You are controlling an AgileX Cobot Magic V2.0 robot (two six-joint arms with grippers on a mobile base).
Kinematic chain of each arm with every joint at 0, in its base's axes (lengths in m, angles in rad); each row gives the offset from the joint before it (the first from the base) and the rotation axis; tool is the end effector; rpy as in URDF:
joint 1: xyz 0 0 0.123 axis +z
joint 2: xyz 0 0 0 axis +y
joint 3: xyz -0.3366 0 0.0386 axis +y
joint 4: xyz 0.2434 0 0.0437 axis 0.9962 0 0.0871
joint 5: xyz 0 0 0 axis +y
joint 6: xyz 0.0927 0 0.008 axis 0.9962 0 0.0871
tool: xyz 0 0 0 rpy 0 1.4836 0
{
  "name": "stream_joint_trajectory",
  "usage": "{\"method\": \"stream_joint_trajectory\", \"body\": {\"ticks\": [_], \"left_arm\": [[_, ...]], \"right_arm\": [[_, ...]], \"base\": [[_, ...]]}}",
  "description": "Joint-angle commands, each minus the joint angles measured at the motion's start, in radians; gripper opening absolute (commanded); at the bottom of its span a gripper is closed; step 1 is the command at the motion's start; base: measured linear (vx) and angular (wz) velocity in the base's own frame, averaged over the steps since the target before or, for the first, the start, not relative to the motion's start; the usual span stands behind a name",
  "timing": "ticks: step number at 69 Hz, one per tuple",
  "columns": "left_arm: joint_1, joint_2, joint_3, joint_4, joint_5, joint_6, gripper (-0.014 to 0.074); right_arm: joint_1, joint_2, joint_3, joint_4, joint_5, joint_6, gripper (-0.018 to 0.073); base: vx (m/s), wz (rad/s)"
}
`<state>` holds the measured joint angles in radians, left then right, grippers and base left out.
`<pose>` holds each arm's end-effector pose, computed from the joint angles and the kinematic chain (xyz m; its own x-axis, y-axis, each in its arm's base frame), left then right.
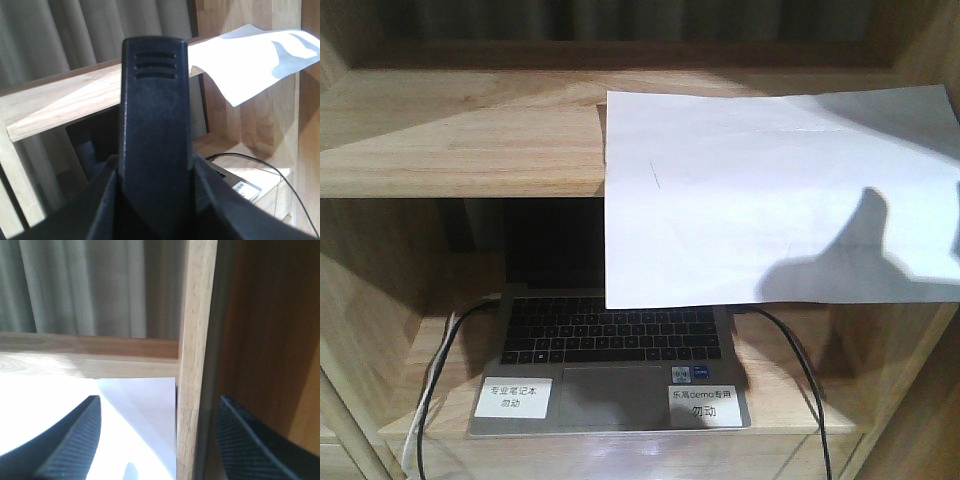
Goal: Grab stapler and paper to desk for stapling
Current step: 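Lift the stapler off the shelf with the left gripper, then reach the right gripper toward the hanging edge of the white paper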
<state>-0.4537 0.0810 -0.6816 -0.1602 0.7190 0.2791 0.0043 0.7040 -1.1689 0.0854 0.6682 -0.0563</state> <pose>-0.0616 0.0192 0.3599 0.0615 0.1442 -0.9876 0.5272 0.8355 0.1548 0.0587 0.0052 0.5078 -0.1147 0.0103 -0.9933 -0.0556 0.9983 0.0168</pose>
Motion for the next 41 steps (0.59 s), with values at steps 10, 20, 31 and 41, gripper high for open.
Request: {"method": "stream_joint_trajectory", "body": {"ticks": [10,20,31,41], "left_arm": [[-0.009,0.016,-0.027,-0.015,-0.114,-0.01,-0.0006],[-0.009,0.016,-0.027,-0.015,-0.114,-0.01,-0.0006],[-0.009,0.016,-0.027,-0.015,-0.114,-0.01,-0.0006],[-0.009,0.016,-0.027,-0.015,-0.114,-0.01,-0.0006]], "right_arm": [[-0.005,0.006,-0.027,-0.002,-0.069,-0.002,0.0463],[-0.005,0.006,-0.027,-0.002,-0.07,-0.002,0.0463],[-0.005,0.006,-0.027,-0.002,-0.069,-0.002,0.0463],[-0.005,0.006,-0.027,-0.002,-0.069,-0.002,0.0463]], "base": [[0.0,0.0],[0.0,0.0],[0.0,0.0],[0.0,0.0]]}}
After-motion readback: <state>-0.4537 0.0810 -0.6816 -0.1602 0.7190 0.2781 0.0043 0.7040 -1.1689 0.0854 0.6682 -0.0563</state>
